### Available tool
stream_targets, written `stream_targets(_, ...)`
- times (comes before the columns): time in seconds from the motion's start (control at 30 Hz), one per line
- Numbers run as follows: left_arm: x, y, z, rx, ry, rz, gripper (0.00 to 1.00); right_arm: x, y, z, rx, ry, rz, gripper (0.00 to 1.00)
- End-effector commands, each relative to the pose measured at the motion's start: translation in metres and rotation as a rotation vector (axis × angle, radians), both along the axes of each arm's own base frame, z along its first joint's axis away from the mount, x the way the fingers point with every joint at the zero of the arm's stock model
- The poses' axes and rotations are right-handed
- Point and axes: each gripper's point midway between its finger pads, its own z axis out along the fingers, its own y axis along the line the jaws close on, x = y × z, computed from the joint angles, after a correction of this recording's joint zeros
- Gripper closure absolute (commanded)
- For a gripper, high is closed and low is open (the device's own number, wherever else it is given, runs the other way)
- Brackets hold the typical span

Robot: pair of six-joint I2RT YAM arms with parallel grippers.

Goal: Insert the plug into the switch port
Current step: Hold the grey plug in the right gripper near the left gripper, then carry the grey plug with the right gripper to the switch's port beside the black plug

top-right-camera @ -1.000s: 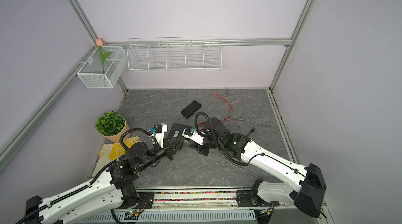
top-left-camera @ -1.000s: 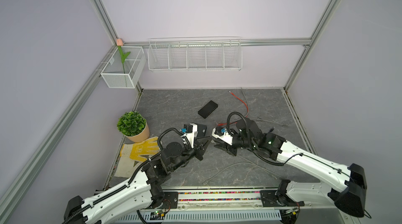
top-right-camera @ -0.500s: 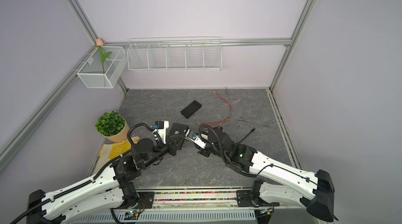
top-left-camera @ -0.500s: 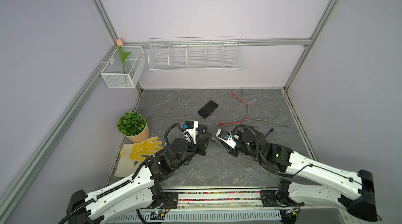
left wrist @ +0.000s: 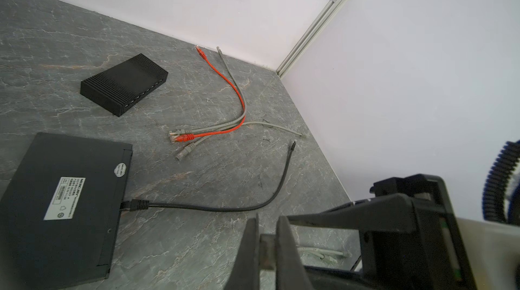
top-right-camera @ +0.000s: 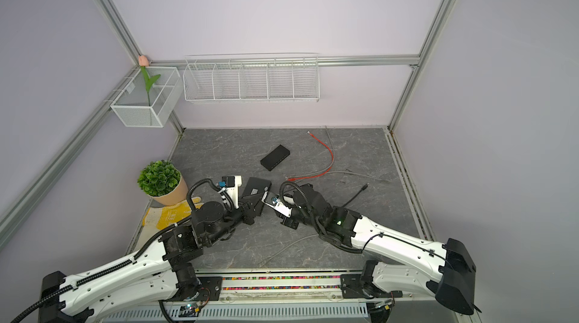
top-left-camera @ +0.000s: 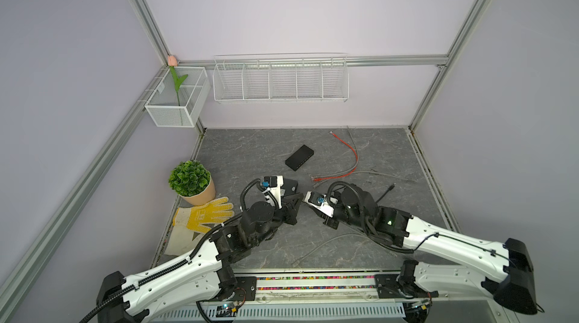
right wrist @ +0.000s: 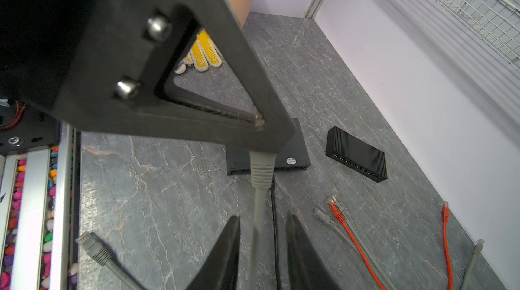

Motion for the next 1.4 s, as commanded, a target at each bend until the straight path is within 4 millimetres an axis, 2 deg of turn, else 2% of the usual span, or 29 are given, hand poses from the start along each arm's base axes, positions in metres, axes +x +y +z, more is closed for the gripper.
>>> stream_targets(0.0, 0.002, 0.005, 0.017, -0.037, -0.004, 0.034, 1.00, -0.003, 0.011, 0.008, 0.024, -0.008, 0.042, 0.71)
stream_targets(0.03, 0.002, 0.005, 0.017, -0.037, -0.005, 0.034, 1.00, -0.003, 0.012, 0.007, 0.020, -0.007, 0.044, 0.72)
stream_targets(0.07, 0.002, 0.005, 0.017, -0.039, -0.004, 0.033, 1.00, -0.002, 0.015, 0.017, 0.037, -0.016, 0.045, 0.73)
stream_targets(0.1, 0.002, 0.005, 0.017, -0.038, -0.004, 0.033, 1.00, -0.001, 0.017, 0.018, 0.038, -0.017, 0.046, 0.73)
stream_targets(0.37, 0.002, 0.006, 0.017, -0.040, -0.005, 0.036, 1.00, 0.005, 0.024, 0.015, 0.025, -0.001, 0.047, 0.76)
stream_targets(0.63, 0.001, 0.010, 0.020, -0.046, -0.012, 0.042, 1.00, 0.009, 0.022, 0.006, 0.008, 0.031, 0.038, 0.76)
stream_targets(1.2, 0.000, 0.007, 0.020, -0.054, -0.010, 0.030, 1.00, 0.015, 0.025, 0.004, 0.010, 0.043, 0.040, 0.80)
stream_targets(1.27, -0.001, 0.007, 0.020, -0.052, -0.009, 0.030, 1.00, 0.015, 0.025, 0.004, 0.011, 0.044, 0.039, 0.82)
stream_targets(1.37, 0.000, 0.009, 0.019, -0.050, -0.011, 0.037, 1.00, 0.015, 0.025, 0.006, 0.015, 0.042, 0.042, 0.92)
